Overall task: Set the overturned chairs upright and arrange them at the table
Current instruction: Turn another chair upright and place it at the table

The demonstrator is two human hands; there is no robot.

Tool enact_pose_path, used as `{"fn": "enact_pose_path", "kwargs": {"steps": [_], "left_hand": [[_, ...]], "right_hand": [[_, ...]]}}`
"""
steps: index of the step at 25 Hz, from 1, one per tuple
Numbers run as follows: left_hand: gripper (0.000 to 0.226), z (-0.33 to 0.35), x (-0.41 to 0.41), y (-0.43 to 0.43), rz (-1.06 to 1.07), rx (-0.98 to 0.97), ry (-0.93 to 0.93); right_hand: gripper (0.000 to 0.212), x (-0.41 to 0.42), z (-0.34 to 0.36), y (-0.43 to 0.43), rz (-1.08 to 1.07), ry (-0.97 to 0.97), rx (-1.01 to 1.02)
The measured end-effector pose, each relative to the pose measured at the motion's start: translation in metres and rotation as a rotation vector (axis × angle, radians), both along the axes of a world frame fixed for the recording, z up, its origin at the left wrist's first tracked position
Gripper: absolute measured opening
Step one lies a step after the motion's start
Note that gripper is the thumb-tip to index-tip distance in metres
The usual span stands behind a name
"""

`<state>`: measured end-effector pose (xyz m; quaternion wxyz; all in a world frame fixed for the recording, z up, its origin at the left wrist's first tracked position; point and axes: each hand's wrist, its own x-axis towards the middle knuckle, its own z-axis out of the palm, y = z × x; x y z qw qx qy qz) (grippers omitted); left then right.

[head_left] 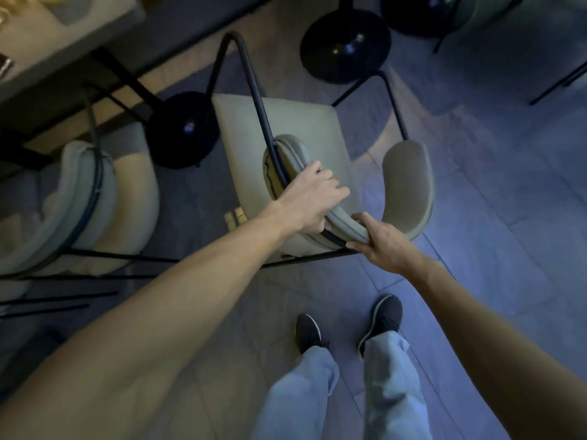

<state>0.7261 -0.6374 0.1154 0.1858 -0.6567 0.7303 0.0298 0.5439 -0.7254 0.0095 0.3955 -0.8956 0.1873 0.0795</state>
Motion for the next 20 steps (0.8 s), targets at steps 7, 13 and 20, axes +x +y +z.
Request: {"fn": "enact_pose_path", "kwargs": {"steps": [7, 13, 20], "left_hand": [[0.04, 0.033, 0.073, 0.097, 0.245, 0.131, -0.043], [0.043, 0.006, 0.034, 0.133, 0.44, 0.221, -0.06], [0.032, 0.002, 0.046, 0.142, 0.561, 0.258, -0.051]], "right_hand": [[0.055, 0.059, 0.019, 0.026, 0.296, 0.301, -0.167], [0.045, 0.107, 0.039, 0.067, 0.425, 0.315, -0.239], [0.051, 0.123, 0.048, 0.08, 0.439, 0.306, -0.241]]}}
